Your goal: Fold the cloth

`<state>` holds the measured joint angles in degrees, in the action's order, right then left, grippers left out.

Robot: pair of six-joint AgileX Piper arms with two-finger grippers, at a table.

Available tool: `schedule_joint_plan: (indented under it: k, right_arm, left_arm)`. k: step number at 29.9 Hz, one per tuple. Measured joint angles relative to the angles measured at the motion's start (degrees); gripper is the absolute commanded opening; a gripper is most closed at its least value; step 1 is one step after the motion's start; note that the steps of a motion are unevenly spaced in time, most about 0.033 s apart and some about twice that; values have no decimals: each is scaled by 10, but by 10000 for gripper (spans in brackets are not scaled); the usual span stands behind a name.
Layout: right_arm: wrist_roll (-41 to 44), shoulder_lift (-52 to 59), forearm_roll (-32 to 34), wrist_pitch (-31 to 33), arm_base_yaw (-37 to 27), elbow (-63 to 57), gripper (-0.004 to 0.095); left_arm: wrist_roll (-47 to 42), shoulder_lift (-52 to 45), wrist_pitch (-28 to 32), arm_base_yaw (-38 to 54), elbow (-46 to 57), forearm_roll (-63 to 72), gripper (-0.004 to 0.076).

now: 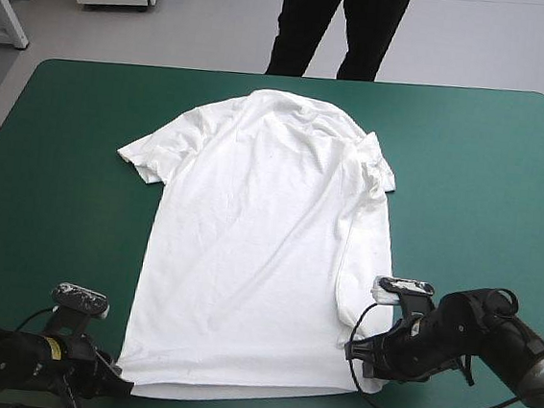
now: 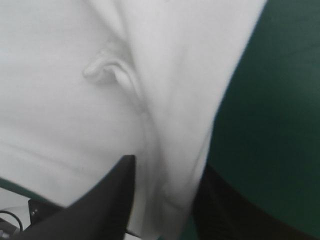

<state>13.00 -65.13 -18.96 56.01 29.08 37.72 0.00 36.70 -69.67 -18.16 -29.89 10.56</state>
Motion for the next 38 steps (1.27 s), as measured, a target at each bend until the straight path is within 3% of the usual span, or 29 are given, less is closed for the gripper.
schedule_joint_plan:
  k: [3, 8, 11, 16, 21, 29, 38]
  right_arm:
    - [1, 0, -7, 20, 0, 14, 713]
    - [8, 0, 20, 35, 0, 96, 608]
    - [24, -2, 73, 42, 0, 165, 577]
    - [52, -4, 158, 50, 0, 276, 577]
    - [74, -4, 202, 55, 0, 335, 577]
    - [100, -6, 231, 63, 0, 348, 577]
    - [103, -18, 235, 64, 0, 348, 577]
  left_arm:
    - [-3, 0, -4, 0, -38, -7, 544]
    - [-65, 6, 10, 0, -127, -51, 454]
    - [-89, 34, 12, 0, -173, -98, 437]
    - [-89, 139, 30, 0, -243, -128, 437]
    - [-89, 249, 72, 0, -343, -147, 437]
    - [-64, 406, 81, 66, -466, -115, 437]
    - [-13, 546, 77, 125, -503, -55, 437]
